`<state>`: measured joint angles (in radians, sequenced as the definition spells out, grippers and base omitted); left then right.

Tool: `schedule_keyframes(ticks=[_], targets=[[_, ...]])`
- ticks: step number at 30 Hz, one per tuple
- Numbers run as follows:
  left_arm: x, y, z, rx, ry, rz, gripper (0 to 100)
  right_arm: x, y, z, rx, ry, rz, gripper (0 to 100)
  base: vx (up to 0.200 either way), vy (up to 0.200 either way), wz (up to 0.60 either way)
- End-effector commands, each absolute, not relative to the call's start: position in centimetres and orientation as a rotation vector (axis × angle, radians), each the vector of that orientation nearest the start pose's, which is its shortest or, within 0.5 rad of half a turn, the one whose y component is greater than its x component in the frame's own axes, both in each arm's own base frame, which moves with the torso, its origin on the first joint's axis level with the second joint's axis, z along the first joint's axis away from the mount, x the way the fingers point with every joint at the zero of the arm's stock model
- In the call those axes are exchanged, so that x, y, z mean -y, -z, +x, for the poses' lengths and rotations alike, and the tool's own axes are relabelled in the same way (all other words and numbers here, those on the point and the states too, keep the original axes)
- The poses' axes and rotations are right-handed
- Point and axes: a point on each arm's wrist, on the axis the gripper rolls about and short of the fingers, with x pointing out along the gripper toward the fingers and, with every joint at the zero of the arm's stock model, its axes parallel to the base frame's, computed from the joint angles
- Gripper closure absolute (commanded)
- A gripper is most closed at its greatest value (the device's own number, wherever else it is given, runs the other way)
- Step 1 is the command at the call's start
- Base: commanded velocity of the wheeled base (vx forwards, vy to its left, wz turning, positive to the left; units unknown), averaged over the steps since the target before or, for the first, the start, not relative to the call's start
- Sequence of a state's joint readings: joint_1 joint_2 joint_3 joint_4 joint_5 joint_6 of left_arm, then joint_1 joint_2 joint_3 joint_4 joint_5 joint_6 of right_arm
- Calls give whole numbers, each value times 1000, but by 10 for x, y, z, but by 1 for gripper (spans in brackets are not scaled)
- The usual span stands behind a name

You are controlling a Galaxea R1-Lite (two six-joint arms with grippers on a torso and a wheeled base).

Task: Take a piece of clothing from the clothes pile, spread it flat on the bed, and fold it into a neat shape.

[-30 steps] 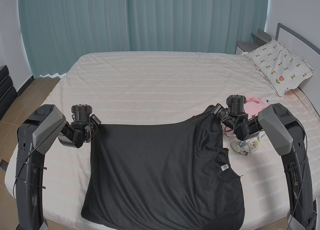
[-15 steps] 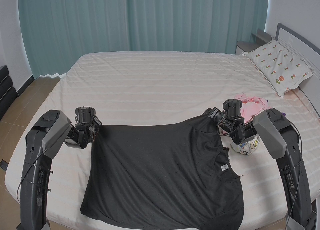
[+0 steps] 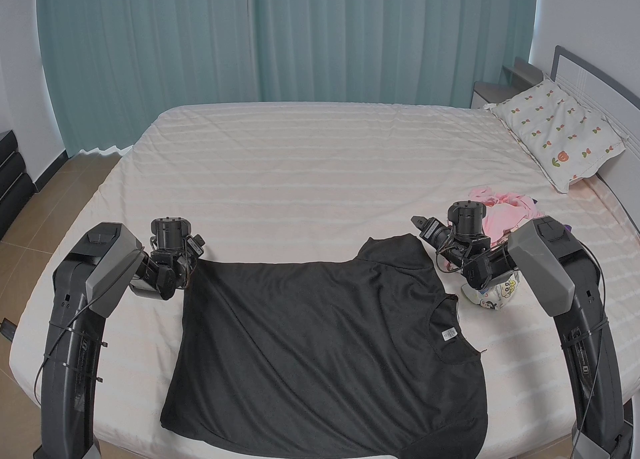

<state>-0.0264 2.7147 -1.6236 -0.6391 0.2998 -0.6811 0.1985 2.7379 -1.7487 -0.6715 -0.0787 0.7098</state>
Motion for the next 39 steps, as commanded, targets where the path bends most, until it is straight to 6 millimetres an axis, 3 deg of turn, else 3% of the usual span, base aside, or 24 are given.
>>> schedule_keyframes(ticks=[1,3,9,10,12,13,17,19,21,29,34,39], targets=[[-4,13,503,-313,-423,-611,0,-93,-7,507,-350,19,660,0,0,0,0],[-5,4,496,-316,-421,-620,0,-90,-13,499,-367,28,661,0,0,0,0],[-2,-31,446,-366,-326,-704,0,-83,-40,454,-387,36,682,0,0,0,0],[-2,-36,430,-389,-299,-718,0,-82,-45,440,-397,32,685,0,0,0,0],[-1,-37,418,-407,-288,-721,0,-81,-46,430,-412,29,688,0,0,0,0],[1,-35,396,-447,-275,-724,0,-78,-47,410,-448,29,686,0,0,0,0],[9,-24,351,-545,-255,-726,0,-72,-42,370,-506,57,715,0,-50,0,0],[9,-21,344,-558,-256,-733,0,-70,-40,363,-513,63,726,0,-200,0,0],[13,-13,321,-586,-256,-763,0,-66,-34,342,-531,79,759,0,-200,0,0],[24,2,276,-658,-241,-747,0,-60,-17,307,-599,148,866,0,-200,0,0],[28,9,264,-713,-245,-729,0,-59,-11,302,-628,184,942,0,-200,0,0],[29,21,253,-785,-264,-703,0,-58,-3,293,-685,189,968,0,0,0,0]])
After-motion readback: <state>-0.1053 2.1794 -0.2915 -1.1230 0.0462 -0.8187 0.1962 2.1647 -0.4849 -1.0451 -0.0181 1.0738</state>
